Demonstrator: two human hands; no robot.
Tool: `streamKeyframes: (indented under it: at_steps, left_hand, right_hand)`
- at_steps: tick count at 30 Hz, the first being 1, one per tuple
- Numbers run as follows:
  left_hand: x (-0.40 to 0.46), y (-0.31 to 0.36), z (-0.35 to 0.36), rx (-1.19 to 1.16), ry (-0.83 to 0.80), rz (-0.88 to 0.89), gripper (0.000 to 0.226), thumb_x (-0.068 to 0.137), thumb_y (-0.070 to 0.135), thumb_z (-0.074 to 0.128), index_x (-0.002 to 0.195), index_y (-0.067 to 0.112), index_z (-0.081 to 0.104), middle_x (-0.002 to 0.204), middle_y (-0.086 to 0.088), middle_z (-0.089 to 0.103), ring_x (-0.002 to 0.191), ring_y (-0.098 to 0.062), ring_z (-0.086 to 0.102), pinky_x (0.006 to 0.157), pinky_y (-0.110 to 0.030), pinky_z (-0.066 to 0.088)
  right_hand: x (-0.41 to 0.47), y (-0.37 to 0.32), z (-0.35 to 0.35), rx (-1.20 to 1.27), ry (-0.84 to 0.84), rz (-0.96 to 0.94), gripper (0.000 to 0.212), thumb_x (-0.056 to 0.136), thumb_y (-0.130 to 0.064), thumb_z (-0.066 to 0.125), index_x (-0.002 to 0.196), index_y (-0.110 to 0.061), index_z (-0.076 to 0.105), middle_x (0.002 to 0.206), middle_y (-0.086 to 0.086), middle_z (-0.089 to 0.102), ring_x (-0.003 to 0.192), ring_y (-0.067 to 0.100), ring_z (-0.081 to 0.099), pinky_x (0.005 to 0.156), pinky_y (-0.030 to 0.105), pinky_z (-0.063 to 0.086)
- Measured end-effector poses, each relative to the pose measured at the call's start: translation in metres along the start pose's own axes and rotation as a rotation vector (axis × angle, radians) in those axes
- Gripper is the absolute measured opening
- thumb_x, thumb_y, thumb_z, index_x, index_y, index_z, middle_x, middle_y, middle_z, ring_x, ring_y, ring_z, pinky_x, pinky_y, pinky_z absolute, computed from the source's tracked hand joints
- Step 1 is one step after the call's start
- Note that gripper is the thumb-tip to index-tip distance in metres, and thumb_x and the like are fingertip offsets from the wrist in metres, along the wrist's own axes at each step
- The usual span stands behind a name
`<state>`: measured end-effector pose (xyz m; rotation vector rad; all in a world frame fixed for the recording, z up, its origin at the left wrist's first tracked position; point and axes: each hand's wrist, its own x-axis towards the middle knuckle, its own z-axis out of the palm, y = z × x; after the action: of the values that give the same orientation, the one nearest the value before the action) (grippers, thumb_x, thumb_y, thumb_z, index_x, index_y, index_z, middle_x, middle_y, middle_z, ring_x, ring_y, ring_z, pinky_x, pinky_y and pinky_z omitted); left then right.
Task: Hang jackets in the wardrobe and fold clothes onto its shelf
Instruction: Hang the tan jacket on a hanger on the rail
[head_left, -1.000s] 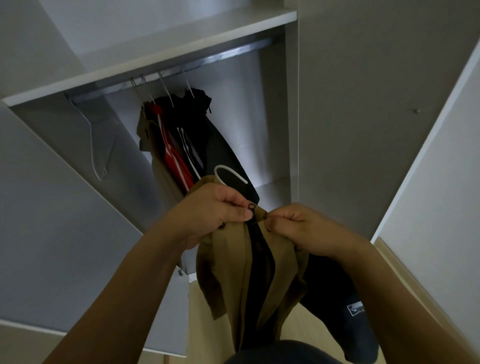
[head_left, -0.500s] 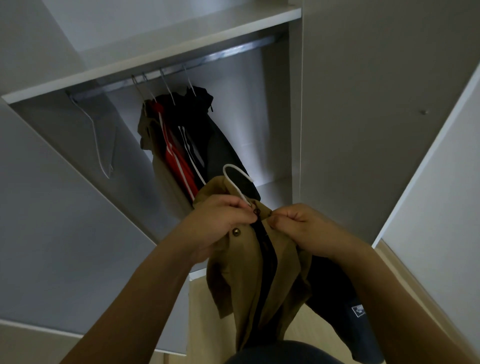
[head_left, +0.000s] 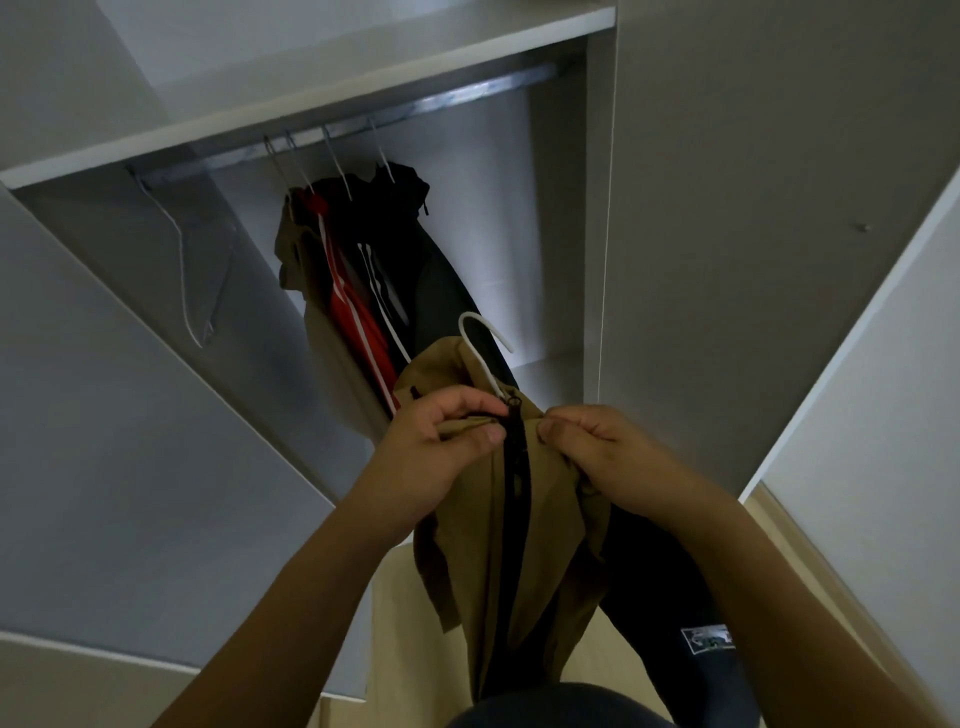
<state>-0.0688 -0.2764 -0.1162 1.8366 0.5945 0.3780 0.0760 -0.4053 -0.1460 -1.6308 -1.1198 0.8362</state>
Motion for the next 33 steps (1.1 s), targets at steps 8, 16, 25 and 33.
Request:
streamKeyframes:
  at_steps: [8,16,25,33]
  left_hand:
    - [0.003,-0.005,0.004,0.036,-0.036,0.029,0.023,0.090,0.011,0.063,0.093,0.033,0.070,0.095,0.019,0.070,0.091,0.001,0.065,0.075,-0.014,0.052]
    - [0.004,-0.008,0.010,0.321,0.076,0.302,0.019,0.094,0.018,0.057,0.098,0.032,0.068,0.096,0.020,0.065,0.096,0.002,0.059,0.084,-0.009,0.043]
    - [0.008,-0.013,0.014,1.022,0.343,0.718,0.032,0.089,0.031,0.043,0.081,0.018,0.071,0.088,0.001,0.061,0.091,-0.018,0.044,0.086,-0.035,0.029]
    - [-0.021,-0.044,0.003,0.972,-0.049,0.612,0.006,0.082,0.020,0.065,0.078,0.024,0.069,0.085,0.009,0.055,0.081,-0.009,0.046,0.071,-0.024,0.039]
  right_hand:
    - [0.003,0.001,0.004,0.074,-0.040,-0.001,0.041,0.100,-0.026,0.047,0.068,-0.043,0.066,0.060,-0.017,0.057,0.056,-0.004,0.051,0.060,0.018,0.037]
    - [0.006,0.010,0.002,0.348,0.015,0.031,0.033,0.098,-0.025,0.051,0.071,-0.027,0.070,0.065,-0.002,0.059,0.057,0.009,0.054,0.055,0.020,0.041]
    - [0.043,0.001,-0.006,0.336,0.178,0.062,0.036,0.097,-0.021,0.053,0.066,-0.023,0.071,0.072,0.005,0.066,0.071,0.019,0.060,0.071,0.032,0.048]
    - [0.078,-0.017,-0.022,0.321,0.338,0.116,0.028,0.098,-0.023,0.053,0.090,0.001,0.067,0.085,0.016,0.060,0.079,0.024,0.055,0.074,0.035,0.045]
